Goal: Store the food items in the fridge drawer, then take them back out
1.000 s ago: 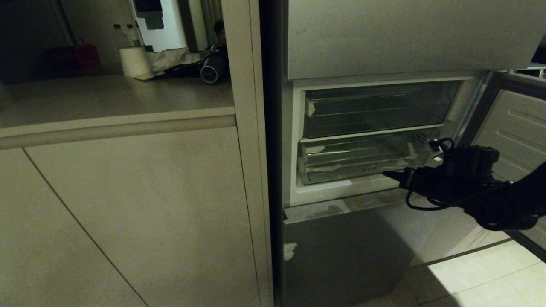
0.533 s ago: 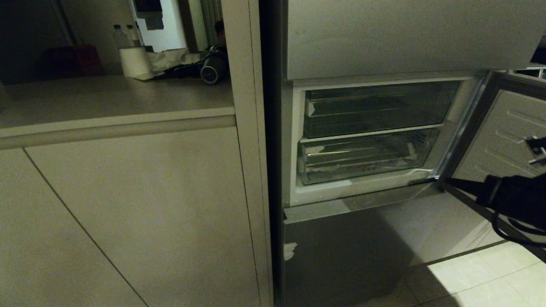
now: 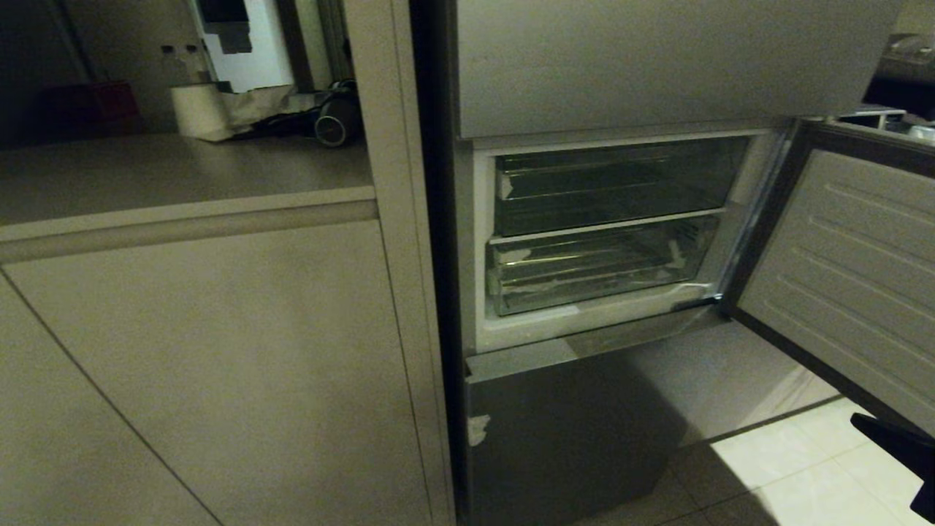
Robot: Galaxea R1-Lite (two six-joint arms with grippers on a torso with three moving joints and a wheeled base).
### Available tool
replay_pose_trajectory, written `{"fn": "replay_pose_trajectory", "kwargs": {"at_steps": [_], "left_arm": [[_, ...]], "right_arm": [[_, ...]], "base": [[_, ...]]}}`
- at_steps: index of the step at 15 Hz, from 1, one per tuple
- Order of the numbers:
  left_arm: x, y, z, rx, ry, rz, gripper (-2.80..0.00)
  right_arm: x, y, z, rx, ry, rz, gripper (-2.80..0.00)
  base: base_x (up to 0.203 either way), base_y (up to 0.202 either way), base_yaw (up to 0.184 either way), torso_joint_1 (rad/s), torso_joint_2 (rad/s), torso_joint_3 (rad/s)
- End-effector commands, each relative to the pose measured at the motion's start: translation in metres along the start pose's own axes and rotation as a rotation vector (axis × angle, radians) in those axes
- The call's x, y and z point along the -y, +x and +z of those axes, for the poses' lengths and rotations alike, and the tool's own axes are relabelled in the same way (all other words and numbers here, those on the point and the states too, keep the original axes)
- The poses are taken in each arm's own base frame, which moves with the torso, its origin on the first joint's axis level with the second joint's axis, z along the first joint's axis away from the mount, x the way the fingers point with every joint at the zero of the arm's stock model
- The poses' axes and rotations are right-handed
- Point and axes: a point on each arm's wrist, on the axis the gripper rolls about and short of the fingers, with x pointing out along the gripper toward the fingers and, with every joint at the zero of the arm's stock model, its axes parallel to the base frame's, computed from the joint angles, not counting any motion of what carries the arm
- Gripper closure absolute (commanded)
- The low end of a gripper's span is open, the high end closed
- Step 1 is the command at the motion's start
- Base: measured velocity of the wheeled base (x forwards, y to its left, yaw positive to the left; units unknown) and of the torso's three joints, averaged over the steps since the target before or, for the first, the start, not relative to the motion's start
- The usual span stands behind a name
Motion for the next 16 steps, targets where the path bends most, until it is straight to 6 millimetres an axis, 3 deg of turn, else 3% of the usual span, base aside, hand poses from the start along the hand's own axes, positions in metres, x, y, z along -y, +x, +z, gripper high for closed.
{"fn": "replay_pose_trajectory", "kwargs": {"at_steps": [1, 6, 9, 13, 16], "left_arm": [[0.0, 0.0, 0.0, 0.0, 0.0, 0.0, 0.0], [0.0, 0.0, 0.0, 0.002, 0.0, 0.001, 0.0], [0.0, 0.0, 0.0, 0.001, 0.0, 0.001, 0.0], [0.0, 0.0, 0.0, 0.002, 0.0, 0.0, 0.0], [0.0, 0.0, 0.0, 0.002, 0.0, 0.001, 0.0]], "right_arm": [[-0.003, -0.009, -0.001, 0.044, -0.019, -0.008, 0.0], [0.001, -0.013, 0.008, 0.107, -0.024, -0.13, 0.0], [0.01, -0.012, 0.023, 0.173, -0.029, -0.293, 0.0], [0.039, -0.018, 0.054, 0.264, -0.009, -0.553, 0.0], [0.067, -0.017, 0.075, 0.31, 0.002, -0.67, 0.0]], "base": [[0.002, 0.005, -0.17, -0.002, 0.0, 0.002], [-0.001, 0.008, -0.178, 0.003, 0.0, 0.002], [-0.001, 0.009, -0.175, 0.003, 0.0, 0.004], [-0.001, 0.006, -0.162, 0.002, 0.0, 0.0], [0.0, 0.002, -0.03, 0.0, 0.0, 0.001]]}}
